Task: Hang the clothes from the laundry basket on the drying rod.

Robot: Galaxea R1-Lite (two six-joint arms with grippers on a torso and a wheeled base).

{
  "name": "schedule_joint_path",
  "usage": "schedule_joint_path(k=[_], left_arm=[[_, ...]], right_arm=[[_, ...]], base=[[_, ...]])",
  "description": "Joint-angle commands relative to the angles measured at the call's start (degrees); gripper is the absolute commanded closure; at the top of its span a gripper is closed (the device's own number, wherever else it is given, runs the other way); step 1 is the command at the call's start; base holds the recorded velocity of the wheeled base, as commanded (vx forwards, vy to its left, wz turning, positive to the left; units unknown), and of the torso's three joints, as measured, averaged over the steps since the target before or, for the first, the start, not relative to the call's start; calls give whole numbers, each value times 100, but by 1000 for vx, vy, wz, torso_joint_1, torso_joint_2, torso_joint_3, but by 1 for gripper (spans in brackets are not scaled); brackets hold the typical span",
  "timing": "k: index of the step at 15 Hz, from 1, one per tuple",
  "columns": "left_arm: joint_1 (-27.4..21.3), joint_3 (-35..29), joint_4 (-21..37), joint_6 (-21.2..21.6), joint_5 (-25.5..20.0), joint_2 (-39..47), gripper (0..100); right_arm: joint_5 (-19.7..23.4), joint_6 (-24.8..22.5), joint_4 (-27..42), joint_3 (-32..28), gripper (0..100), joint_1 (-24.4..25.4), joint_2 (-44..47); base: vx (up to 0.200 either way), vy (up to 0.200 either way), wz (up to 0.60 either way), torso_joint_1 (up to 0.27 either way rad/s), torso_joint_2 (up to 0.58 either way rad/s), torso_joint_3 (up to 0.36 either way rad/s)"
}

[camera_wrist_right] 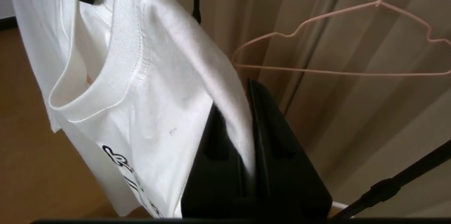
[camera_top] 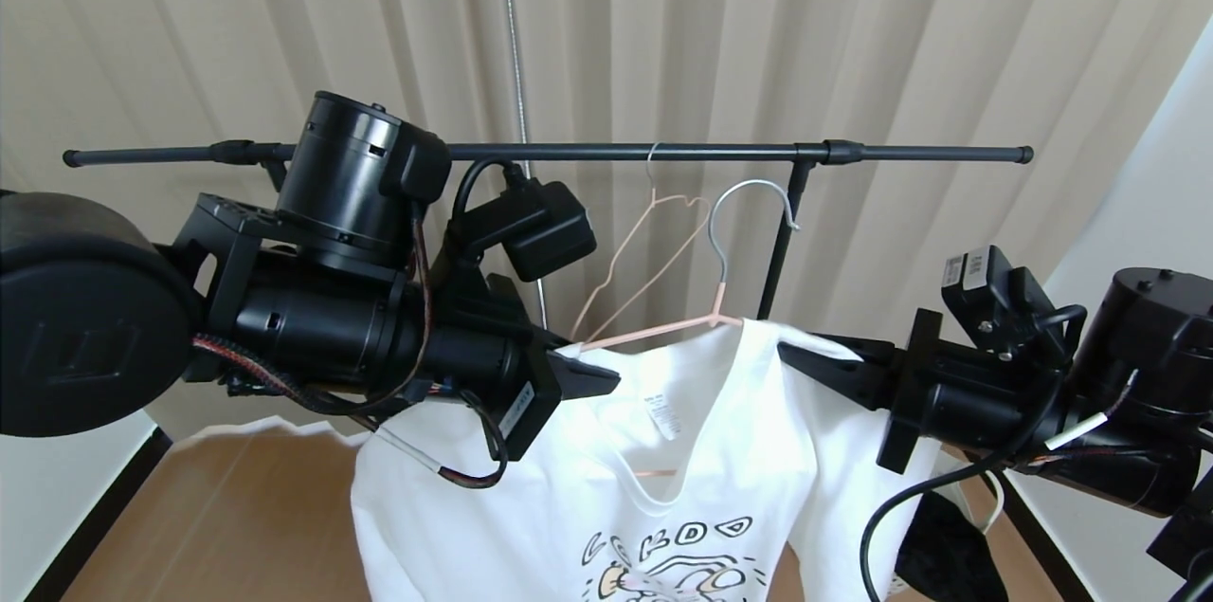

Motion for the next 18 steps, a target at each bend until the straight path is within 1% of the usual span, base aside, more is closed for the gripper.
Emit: schedule_joint_path(k=[1, 2, 3, 5, 11, 13, 15, 17, 18], left_arm=[[7, 323, -431, -10, 63, -12, 100], [7, 411, -581, -10, 107, -12, 100], [7, 639, -967, -19, 230, -12, 100], [77, 832, -1222, -10, 247, -65, 100], [332, 1289, -1635, -19, 239, -539, 100], [367, 1606, -1934, -19, 239, -724, 100], [508, 1940, -2374, -19, 239, -891, 100], [684, 2309, -2752, -28, 221, -1128, 100], [737, 2423, -2839, -28, 221, -1251, 100]], right_arm=[[5, -2, 16, 0, 100, 3, -65], [5, -2, 16, 0, 100, 3, -74], [5, 7, 25, 0, 0, 3, -74], [5, 7, 25, 9, 0, 3, -65], [5, 7, 25, 9, 0, 3, -12], [5, 7, 25, 0, 0, 3, -3], [5, 7, 25, -35, 0, -59, -21], [5, 7, 16, -70, 0, -252, -47], [5, 7, 16, -105, 0, -340, -47]], base=[[0, 0, 0, 0, 0, 0], [0, 0, 0, 0, 0, 0], [0, 0, 0, 0, 0, 0], [0, 0, 0, 0, 0, 0], [0, 0, 0, 0, 0, 0], [0, 0, 0, 0, 0, 0], [0, 0, 0, 0, 0, 0], [0, 0, 0, 0, 0, 0], [0, 0, 0, 0, 0, 0]])
